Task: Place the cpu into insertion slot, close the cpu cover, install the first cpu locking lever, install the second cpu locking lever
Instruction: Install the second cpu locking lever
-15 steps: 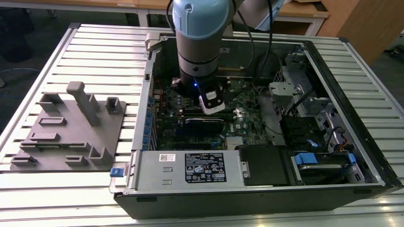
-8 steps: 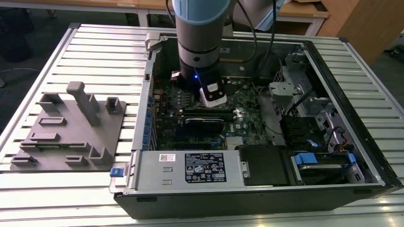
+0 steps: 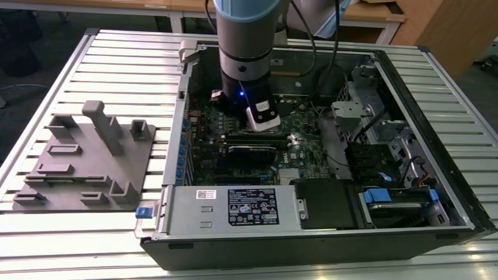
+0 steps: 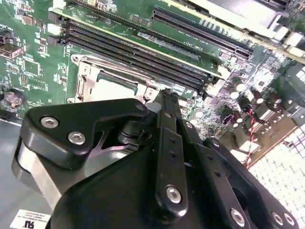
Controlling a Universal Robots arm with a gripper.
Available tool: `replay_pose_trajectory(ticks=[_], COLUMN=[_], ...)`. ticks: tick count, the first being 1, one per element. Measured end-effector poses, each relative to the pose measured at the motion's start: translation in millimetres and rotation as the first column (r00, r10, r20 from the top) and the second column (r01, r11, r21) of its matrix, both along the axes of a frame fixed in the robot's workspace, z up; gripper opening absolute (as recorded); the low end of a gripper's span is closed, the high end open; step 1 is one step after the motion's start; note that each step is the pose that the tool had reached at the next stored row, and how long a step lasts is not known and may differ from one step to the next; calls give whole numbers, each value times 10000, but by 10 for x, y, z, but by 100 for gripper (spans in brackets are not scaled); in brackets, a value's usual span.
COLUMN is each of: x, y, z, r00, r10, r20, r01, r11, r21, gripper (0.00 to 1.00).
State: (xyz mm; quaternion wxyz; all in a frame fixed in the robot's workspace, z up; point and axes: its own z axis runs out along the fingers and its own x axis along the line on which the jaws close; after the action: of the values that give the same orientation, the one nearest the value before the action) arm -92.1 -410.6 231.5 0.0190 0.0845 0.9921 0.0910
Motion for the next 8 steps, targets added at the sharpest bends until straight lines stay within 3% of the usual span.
replay_pose_trajectory(ticks=[6,8], x=[181,232], y=[3,17], z=[-2,-3], r00=[10000,10000], r10=[-1,-3], r20=[-4,-6], r01=[1,3], r11=[10000,10000], r21=[-16,-80], gripper=[11,11])
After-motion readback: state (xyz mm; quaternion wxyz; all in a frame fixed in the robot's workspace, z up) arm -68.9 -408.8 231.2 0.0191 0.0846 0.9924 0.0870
